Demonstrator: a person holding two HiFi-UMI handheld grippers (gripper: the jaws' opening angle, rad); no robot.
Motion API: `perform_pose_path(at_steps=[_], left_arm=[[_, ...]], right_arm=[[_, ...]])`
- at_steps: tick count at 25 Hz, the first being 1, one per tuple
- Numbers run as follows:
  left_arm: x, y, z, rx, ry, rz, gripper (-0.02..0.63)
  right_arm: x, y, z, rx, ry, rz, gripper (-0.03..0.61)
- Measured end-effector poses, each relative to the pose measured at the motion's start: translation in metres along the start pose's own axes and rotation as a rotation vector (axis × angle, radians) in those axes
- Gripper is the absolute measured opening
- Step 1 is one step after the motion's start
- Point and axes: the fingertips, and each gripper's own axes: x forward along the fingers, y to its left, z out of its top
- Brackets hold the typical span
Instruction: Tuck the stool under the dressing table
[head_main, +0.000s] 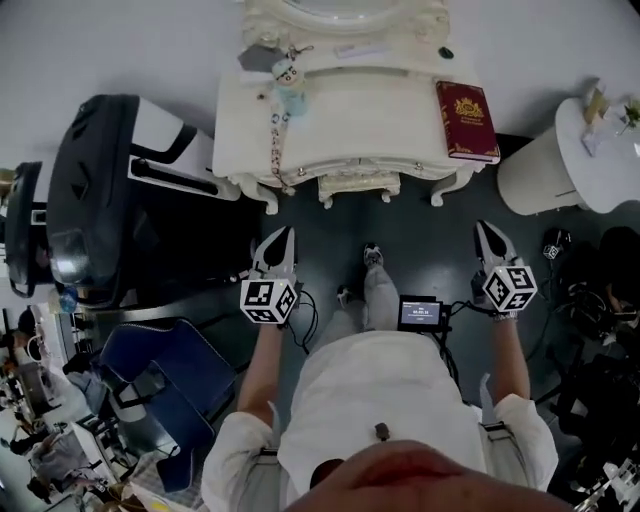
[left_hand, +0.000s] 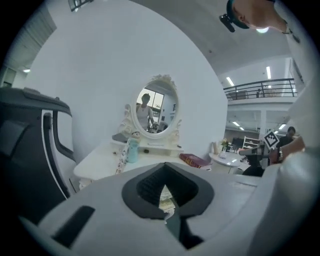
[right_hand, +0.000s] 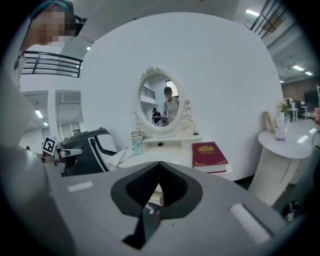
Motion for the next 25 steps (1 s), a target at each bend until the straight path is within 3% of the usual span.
perform_pose_path(at_steps=[6,12,18,25], left_arm=[[-0.058,-0.042,0.083,0.077,-0.104,-0.099,0.008],[-0.101,-0.052,0.139,0.09,-0.2,-0.086,0.008],[-0.108,-0.088,0.177,0.064,-0.281,-0.132,0.008],[-0.079,-0.194,0.168,0.055,-0.301,-0.243,0.008]], right_arm=[[-0.077,0.04,0.083,-0.016,-0.096,0.021,0.006],[-0.104,0.091,0.133,0.078,-0.218,0.091,0.006],[-0.079,0.166,0.155,0.216,-0.302,0.289,0.006],[-0.093,0.191,0.135,0.148,-0.246,0.35,0.006]])
